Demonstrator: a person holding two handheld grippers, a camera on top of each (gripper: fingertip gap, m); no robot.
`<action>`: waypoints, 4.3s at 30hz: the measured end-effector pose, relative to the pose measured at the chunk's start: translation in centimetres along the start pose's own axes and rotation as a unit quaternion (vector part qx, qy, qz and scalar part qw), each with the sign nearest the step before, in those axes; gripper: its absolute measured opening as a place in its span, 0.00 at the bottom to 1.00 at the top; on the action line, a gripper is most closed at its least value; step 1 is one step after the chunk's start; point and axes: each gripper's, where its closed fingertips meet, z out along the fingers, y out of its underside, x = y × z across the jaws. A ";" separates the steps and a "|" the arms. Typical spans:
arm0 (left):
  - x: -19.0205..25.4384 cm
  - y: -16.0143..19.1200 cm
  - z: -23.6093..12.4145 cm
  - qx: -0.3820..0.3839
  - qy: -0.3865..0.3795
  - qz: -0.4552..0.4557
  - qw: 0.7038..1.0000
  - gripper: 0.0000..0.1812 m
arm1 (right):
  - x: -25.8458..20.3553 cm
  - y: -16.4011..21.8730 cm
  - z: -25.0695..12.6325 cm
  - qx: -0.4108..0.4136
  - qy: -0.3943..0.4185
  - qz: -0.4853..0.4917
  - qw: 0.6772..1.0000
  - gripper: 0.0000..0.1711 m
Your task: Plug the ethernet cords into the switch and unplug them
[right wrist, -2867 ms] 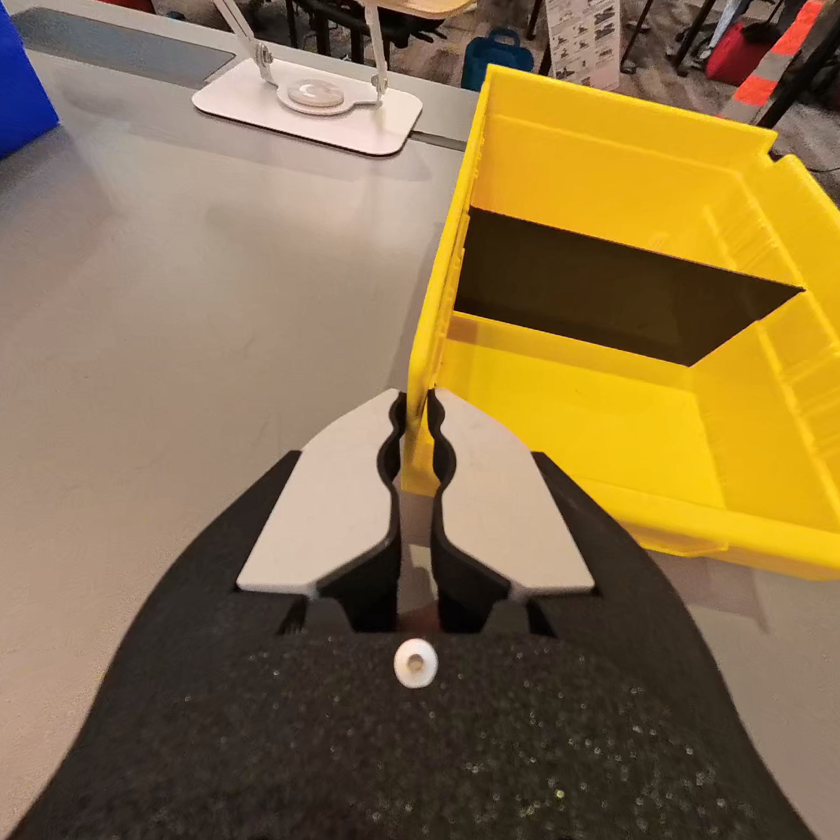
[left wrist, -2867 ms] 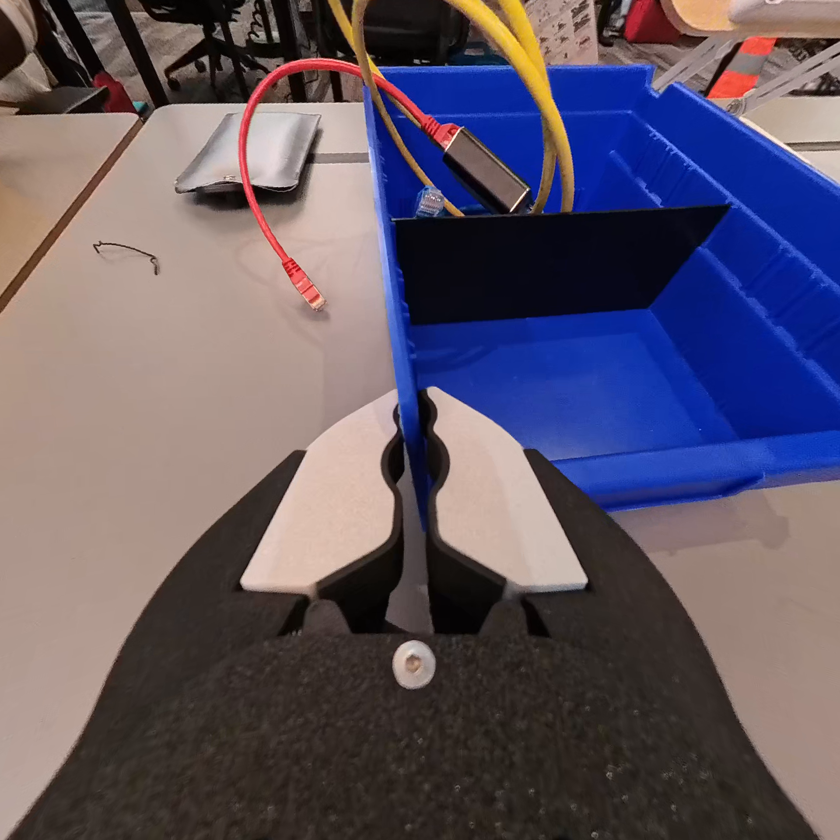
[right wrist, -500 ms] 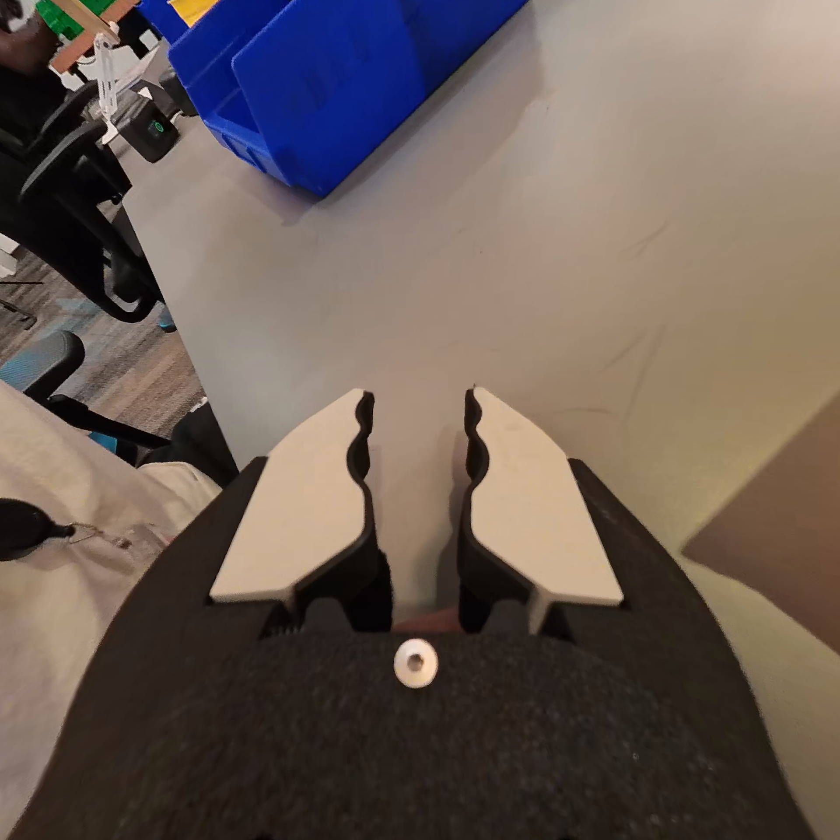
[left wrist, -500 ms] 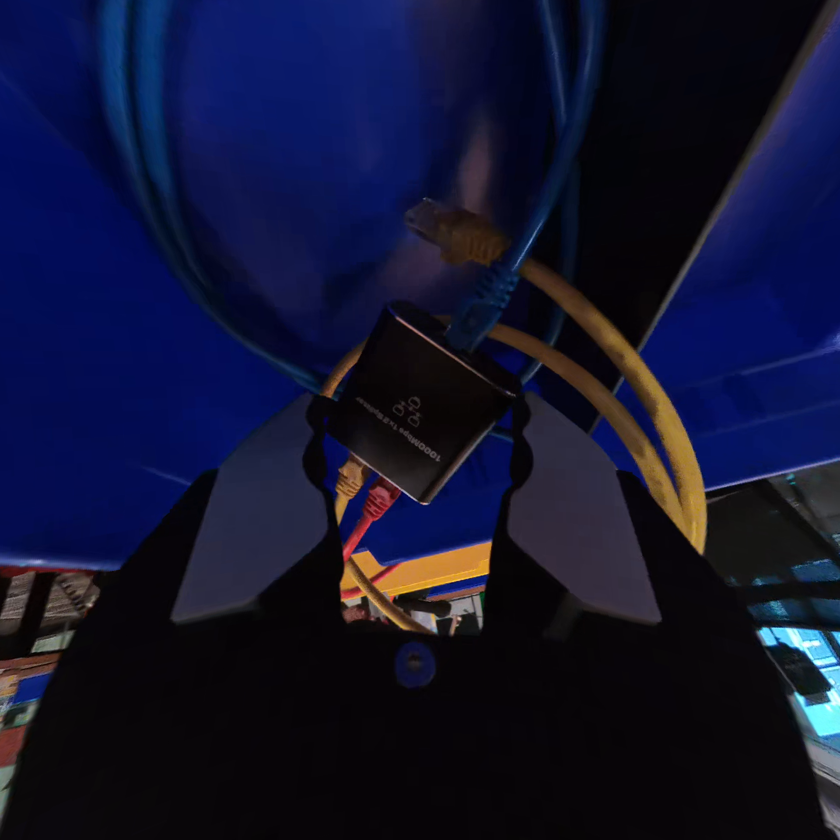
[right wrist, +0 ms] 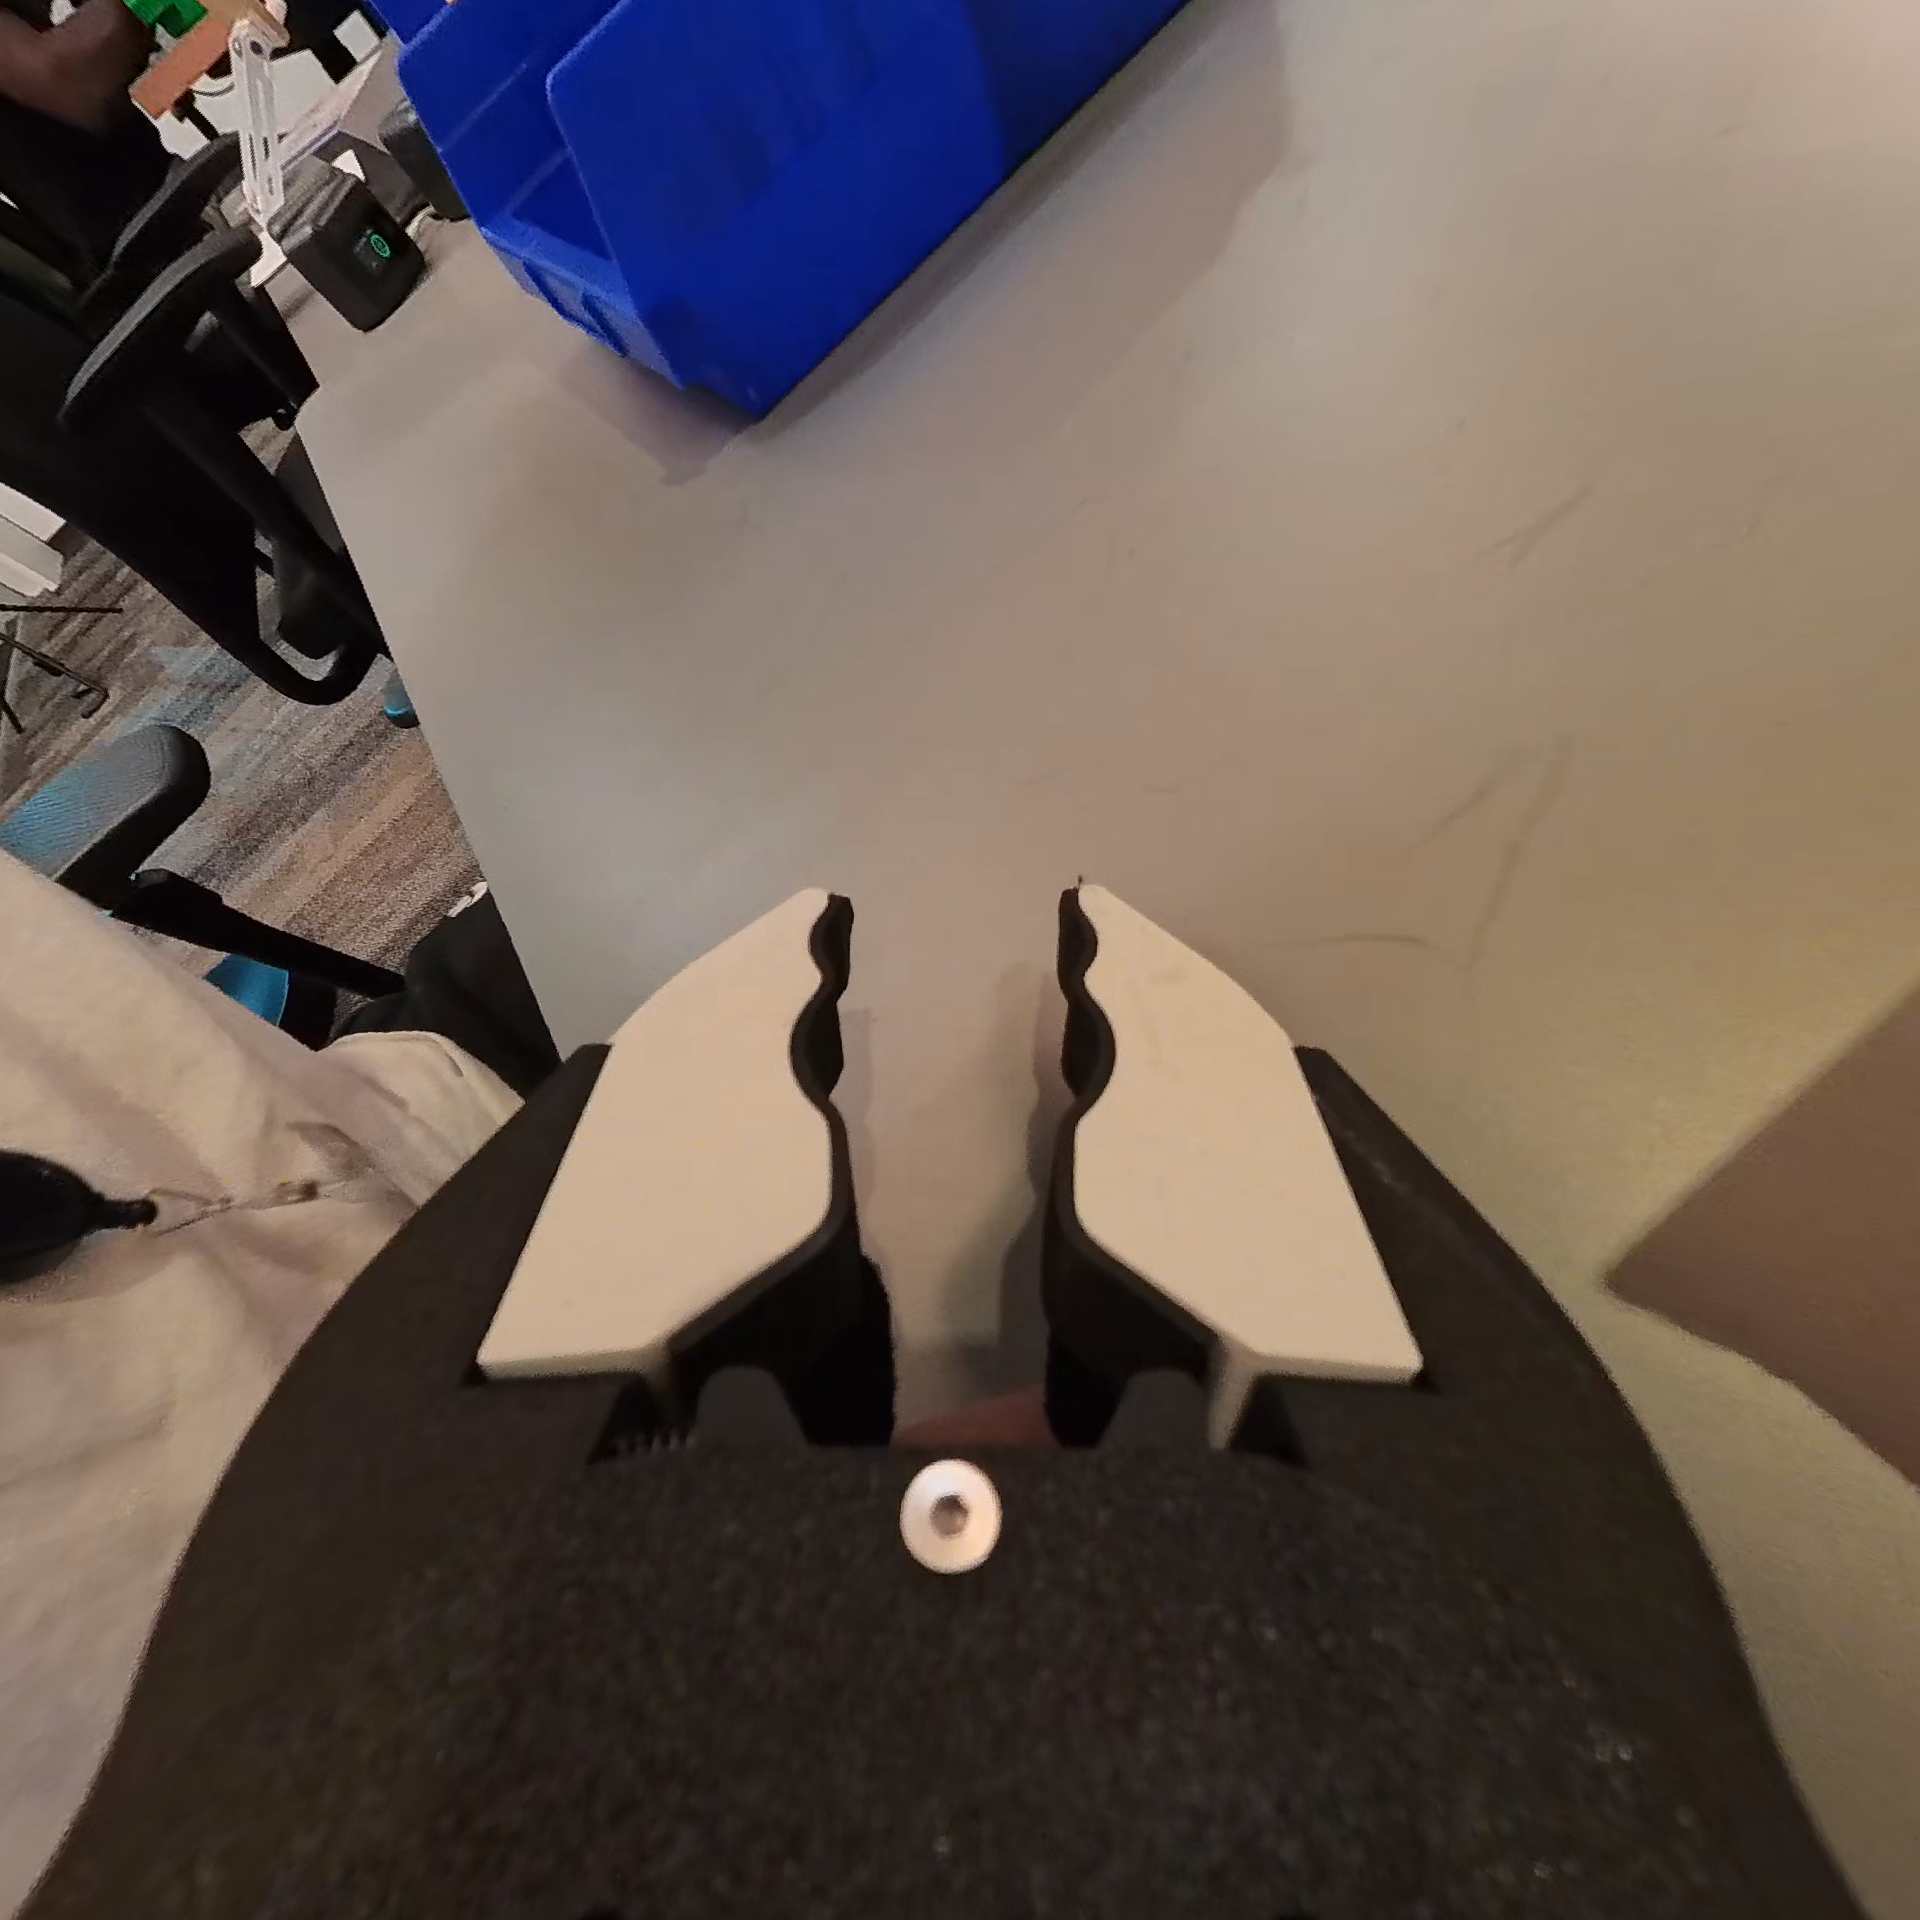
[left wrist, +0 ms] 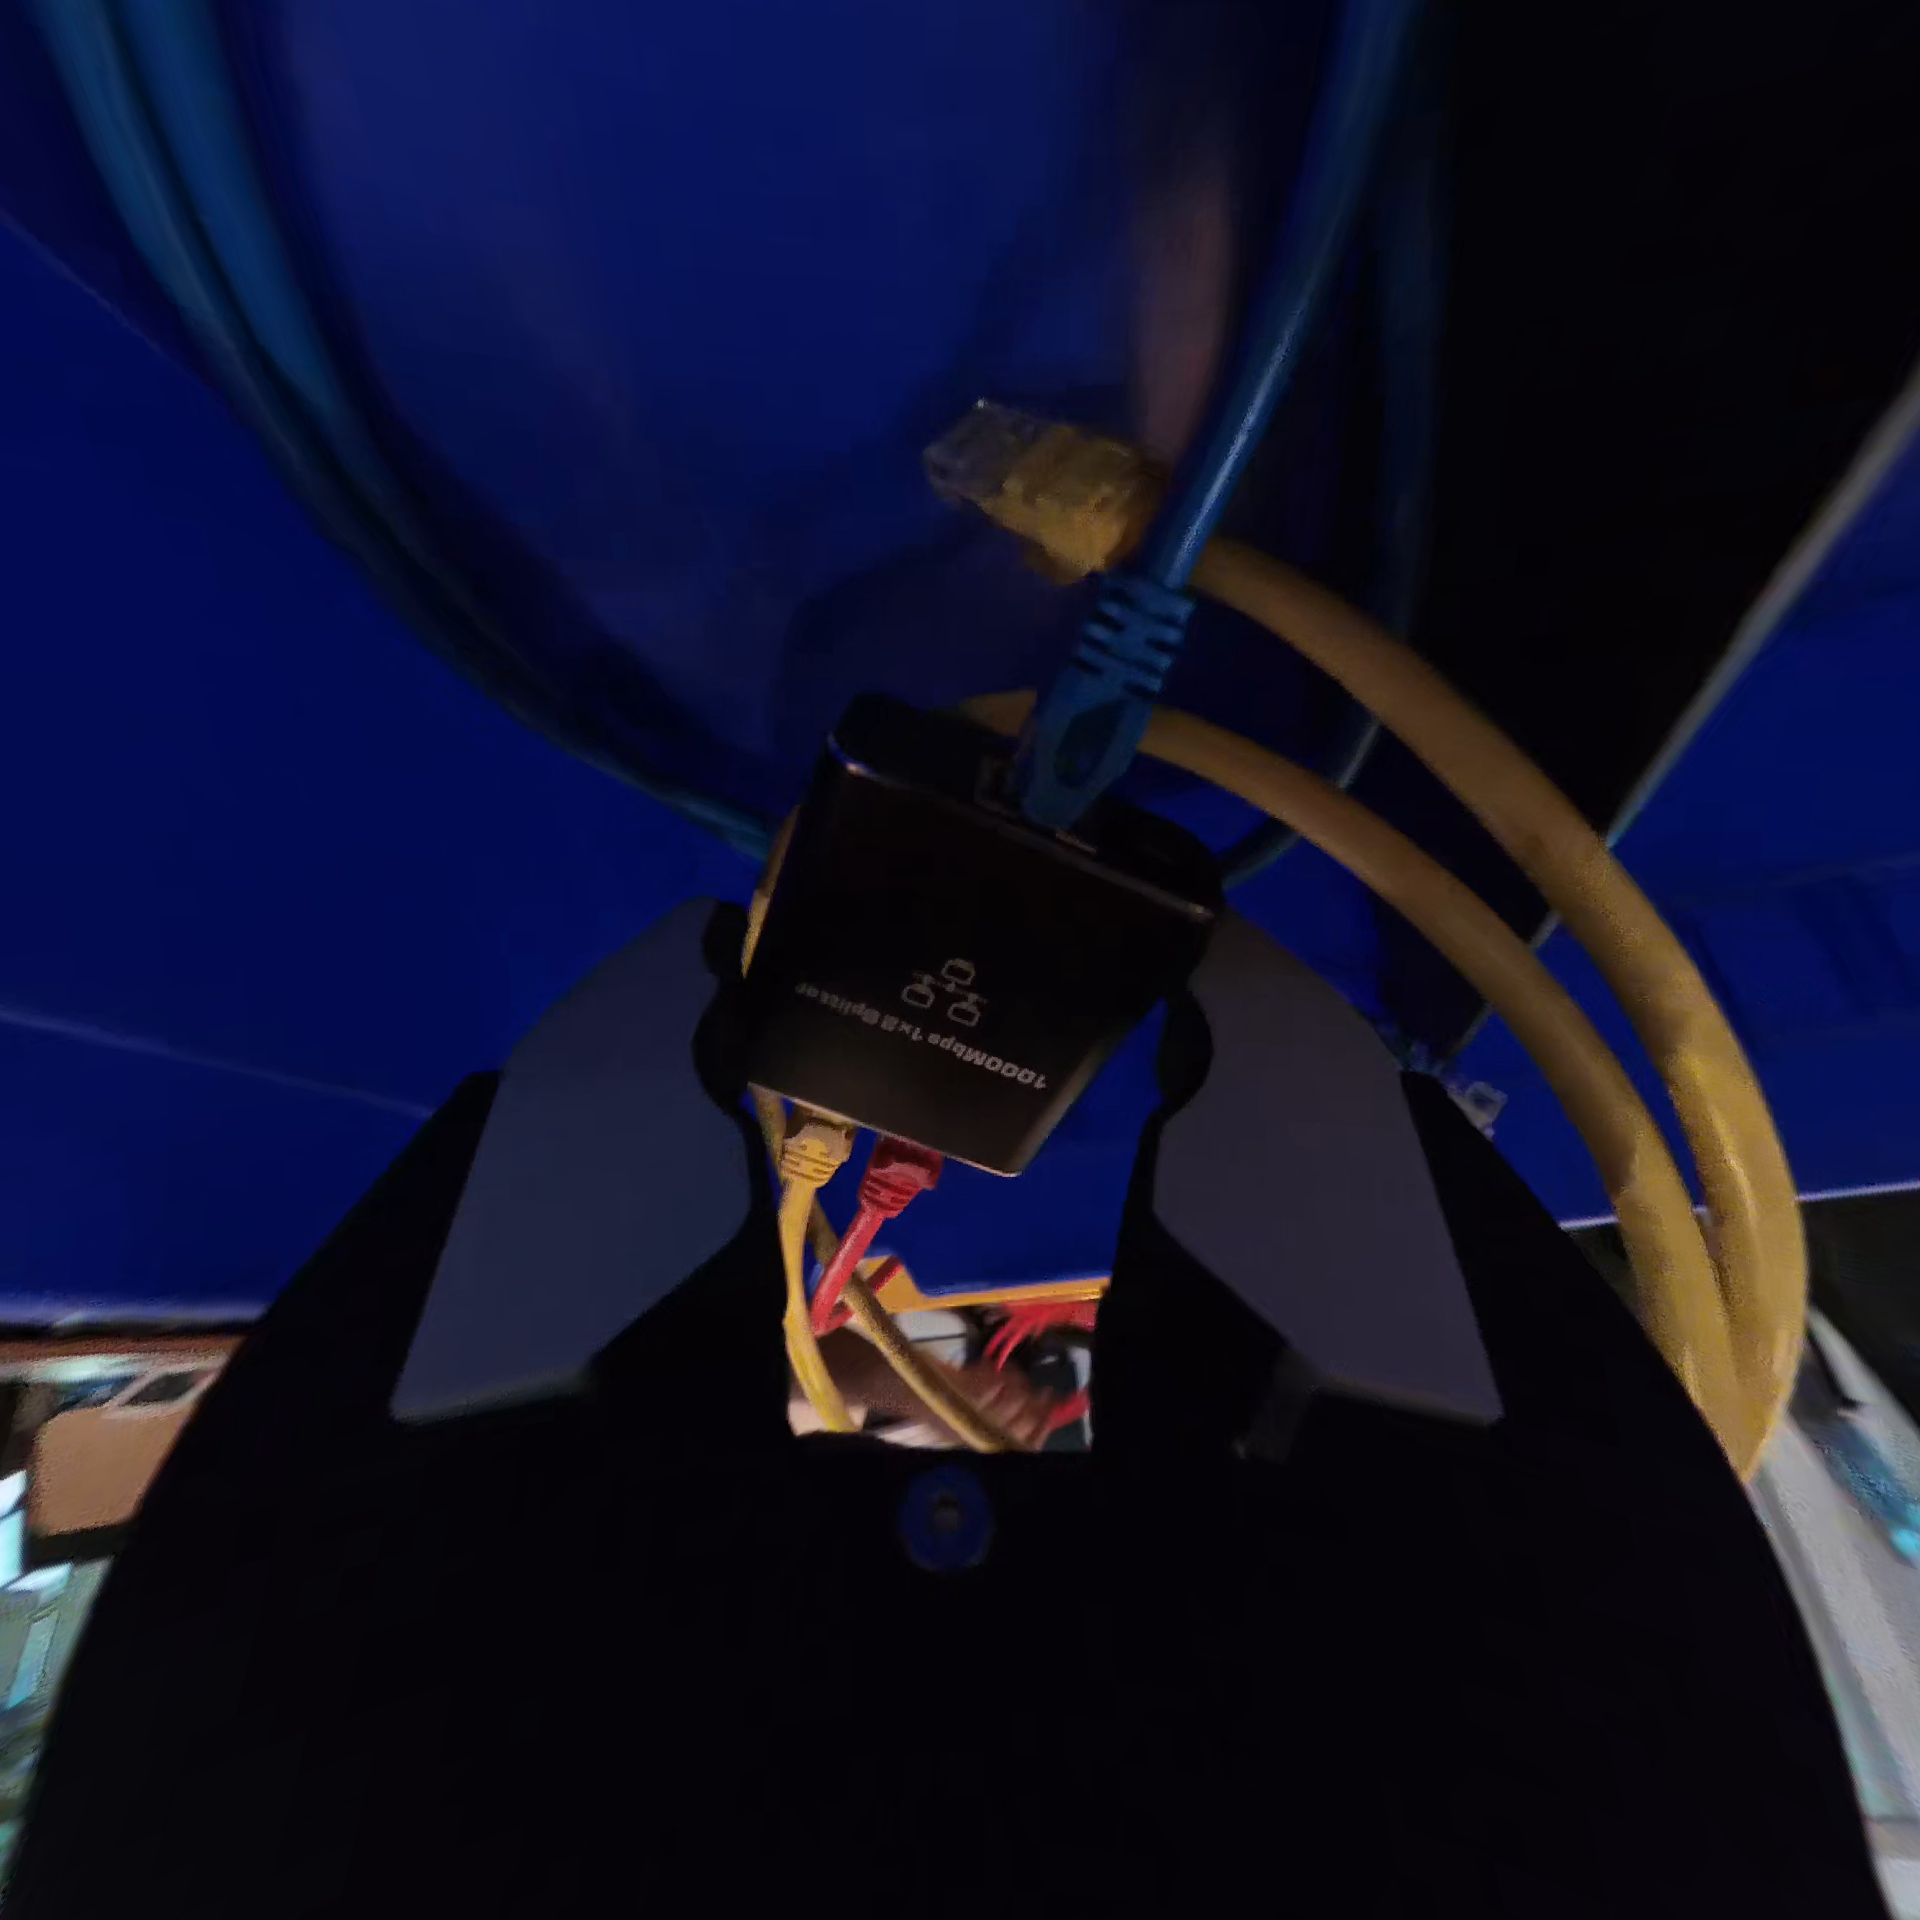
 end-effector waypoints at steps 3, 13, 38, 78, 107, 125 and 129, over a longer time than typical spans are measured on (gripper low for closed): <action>0.0 0.8 -1.2 -0.017 -0.053 0.022 0.998 0.40 | 0.0 0.0 -0.1 0.002 0.001 0.003 1.000 0.22; -0.2 4.2 -19.5 0.131 -0.196 -0.104 0.966 0.37 | -0.7 -0.3 0.1 0.007 0.008 -0.023 1.000 0.22; 1.2 -18.0 -40.3 0.600 -0.260 -0.055 0.754 0.36 | 0.9 -6.0 -6.6 0.181 0.052 0.006 0.982 0.20; 1.2 -29.7 -25.4 0.530 -0.084 -0.012 0.844 0.36 | 3.8 -9.3 -11.5 0.245 0.283 -0.043 0.926 0.15; 5.7 -31.4 -26.8 0.527 -0.511 -0.295 0.611 0.24 | 3.4 -11.3 -1.8 0.223 0.040 0.124 0.966 0.06; 1.3 -33.2 -26.2 0.415 -0.646 -0.202 0.607 0.14 | 4.7 -10.5 -0.2 0.180 0.104 0.067 0.976 0.07; 0.0 -32.7 -26.0 0.404 -0.666 -0.197 0.595 0.14 | 4.2 -9.2 -0.6 0.118 0.120 0.033 0.985 0.20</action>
